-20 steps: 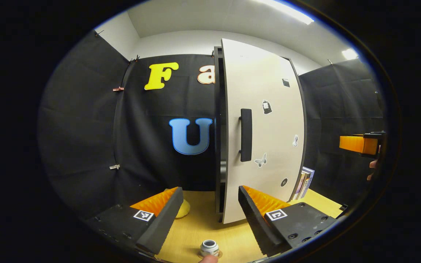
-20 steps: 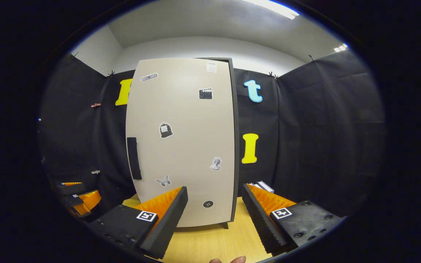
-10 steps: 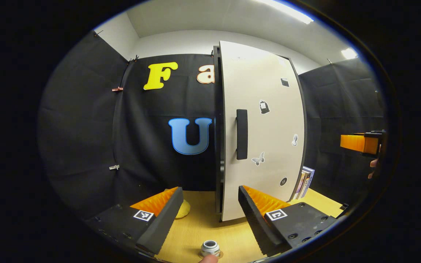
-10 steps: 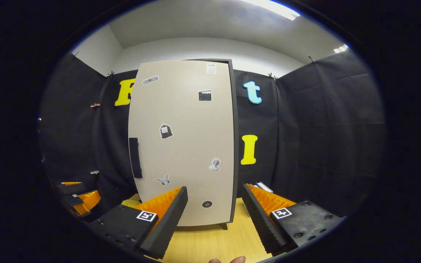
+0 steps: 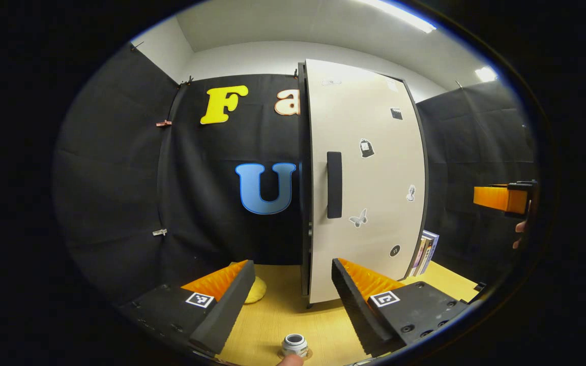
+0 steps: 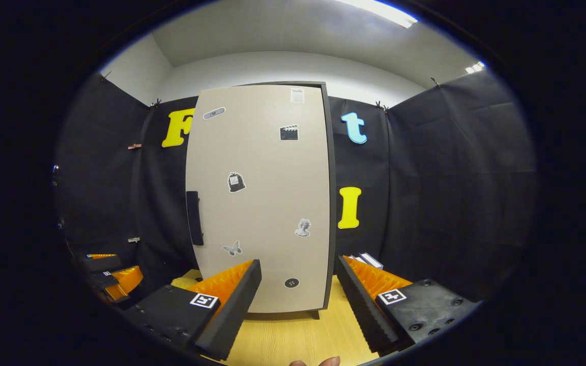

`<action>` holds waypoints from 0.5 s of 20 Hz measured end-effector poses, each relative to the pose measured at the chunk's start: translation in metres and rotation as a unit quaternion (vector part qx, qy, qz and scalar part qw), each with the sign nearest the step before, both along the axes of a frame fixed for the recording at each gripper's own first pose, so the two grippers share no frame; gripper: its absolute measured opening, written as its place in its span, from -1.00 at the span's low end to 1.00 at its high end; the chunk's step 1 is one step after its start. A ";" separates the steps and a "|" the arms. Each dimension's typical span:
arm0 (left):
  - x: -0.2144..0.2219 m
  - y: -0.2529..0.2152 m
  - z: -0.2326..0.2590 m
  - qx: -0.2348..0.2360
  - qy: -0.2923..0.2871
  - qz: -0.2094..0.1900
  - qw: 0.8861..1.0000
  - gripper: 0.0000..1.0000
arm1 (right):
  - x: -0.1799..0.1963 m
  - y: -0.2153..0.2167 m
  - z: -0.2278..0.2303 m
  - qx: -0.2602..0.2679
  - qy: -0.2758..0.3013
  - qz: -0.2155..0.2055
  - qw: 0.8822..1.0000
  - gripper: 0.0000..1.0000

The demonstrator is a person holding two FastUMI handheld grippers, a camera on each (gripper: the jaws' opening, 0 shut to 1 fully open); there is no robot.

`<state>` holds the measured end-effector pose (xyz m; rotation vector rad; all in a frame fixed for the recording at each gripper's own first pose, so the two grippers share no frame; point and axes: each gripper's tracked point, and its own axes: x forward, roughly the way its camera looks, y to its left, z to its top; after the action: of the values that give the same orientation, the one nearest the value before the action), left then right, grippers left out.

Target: Open the cabinet door with the right hand, grasp the bottle in the cabinet with the left hand and place it on the coaster, then close the cabinet door with the right hand.

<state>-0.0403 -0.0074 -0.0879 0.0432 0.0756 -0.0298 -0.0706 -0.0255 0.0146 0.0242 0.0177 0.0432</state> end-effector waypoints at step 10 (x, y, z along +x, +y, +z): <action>0.001 -0.004 0.001 0.003 -0.001 -0.003 1.000 0.91 | -0.001 -0.005 -0.003 0.001 0.002 -0.003 1.000 0.95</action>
<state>-0.0391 -0.0116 -0.0868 0.0496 0.0733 -0.0350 -0.0712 -0.0305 0.0118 0.0269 0.0213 0.0372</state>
